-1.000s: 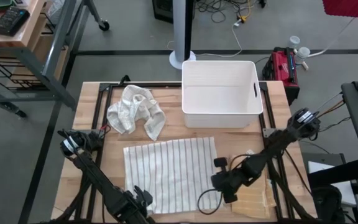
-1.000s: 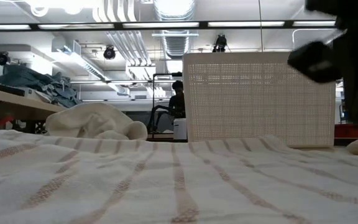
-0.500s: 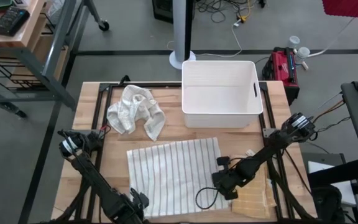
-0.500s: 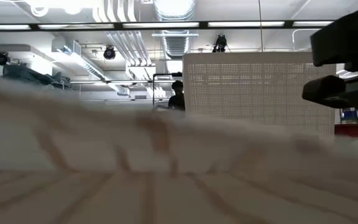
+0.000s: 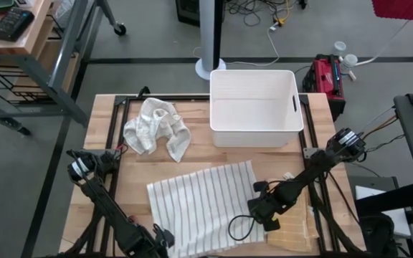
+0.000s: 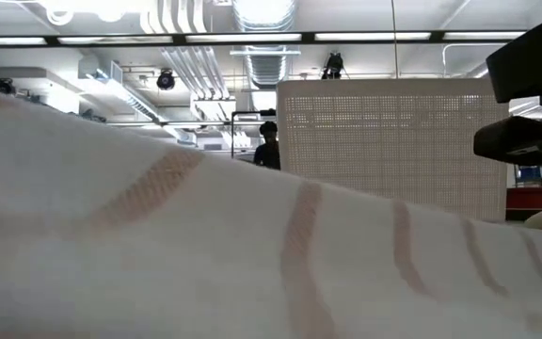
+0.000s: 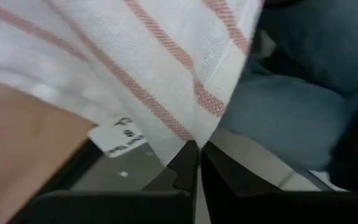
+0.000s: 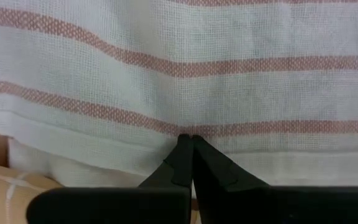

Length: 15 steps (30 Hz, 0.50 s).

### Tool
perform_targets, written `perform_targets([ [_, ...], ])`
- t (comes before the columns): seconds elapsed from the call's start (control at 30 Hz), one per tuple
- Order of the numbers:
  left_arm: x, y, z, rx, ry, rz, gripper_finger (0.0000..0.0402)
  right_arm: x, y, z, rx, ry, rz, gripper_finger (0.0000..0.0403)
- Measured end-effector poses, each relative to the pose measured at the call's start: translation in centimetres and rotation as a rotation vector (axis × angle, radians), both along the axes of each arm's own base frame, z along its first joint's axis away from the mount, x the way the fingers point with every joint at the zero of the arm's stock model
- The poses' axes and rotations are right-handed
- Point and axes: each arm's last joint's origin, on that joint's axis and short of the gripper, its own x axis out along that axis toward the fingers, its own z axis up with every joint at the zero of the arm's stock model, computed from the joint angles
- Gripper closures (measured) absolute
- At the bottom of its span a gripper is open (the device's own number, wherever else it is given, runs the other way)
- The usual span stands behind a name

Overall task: Fold towel
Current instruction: Fold the white striped towel

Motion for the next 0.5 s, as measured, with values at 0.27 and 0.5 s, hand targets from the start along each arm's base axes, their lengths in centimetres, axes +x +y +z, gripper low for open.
perform_targets([
  [0.27, 0.0, -0.5, 0.2, -0.077, 0.027, -0.018, 0.0400, 0.4, -0.6, -0.2, -0.039, -0.018, -0.104, 0.0403],
  [0.5, -0.6, -0.1, 0.0, -0.029, 0.080, -0.034, 0.0399, 0.8, -1.3, -0.2, -0.055, -0.030, -0.143, 0.0403],
])
